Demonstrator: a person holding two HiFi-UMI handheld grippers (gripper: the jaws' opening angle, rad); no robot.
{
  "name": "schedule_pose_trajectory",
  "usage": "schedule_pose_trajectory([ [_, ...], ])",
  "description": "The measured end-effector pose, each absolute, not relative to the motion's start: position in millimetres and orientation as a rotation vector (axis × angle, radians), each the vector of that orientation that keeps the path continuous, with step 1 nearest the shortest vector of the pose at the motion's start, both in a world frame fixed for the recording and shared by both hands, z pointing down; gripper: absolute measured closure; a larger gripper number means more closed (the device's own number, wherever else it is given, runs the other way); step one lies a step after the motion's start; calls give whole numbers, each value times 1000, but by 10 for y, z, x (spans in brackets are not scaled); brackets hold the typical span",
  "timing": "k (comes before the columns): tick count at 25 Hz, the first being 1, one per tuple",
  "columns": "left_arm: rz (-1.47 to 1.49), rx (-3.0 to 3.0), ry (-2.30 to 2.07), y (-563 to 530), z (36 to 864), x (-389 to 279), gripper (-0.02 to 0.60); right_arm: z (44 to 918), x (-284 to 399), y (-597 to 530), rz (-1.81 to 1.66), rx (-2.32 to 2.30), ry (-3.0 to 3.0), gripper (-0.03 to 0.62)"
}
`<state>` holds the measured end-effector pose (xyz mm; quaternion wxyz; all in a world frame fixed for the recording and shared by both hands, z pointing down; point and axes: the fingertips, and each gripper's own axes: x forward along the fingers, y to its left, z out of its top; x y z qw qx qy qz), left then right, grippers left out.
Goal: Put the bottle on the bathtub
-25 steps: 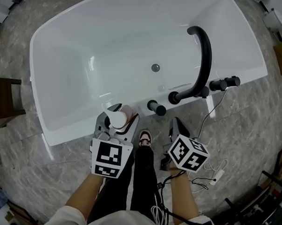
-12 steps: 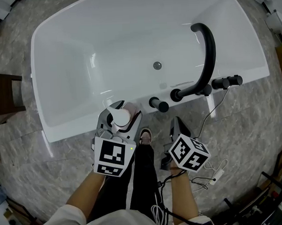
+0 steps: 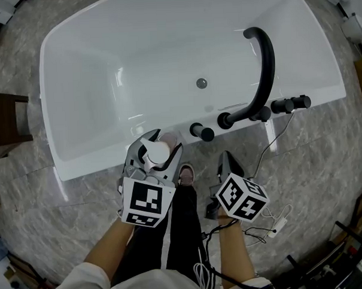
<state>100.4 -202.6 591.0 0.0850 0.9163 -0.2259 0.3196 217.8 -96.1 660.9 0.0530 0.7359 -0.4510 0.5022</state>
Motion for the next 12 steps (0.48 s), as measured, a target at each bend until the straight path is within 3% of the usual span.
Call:
schedule_pose_trajectory([
  [12,917,2719,-705,-2009,5919,1017,341,6603,2199,-965,1524,2229,-1381,568],
])
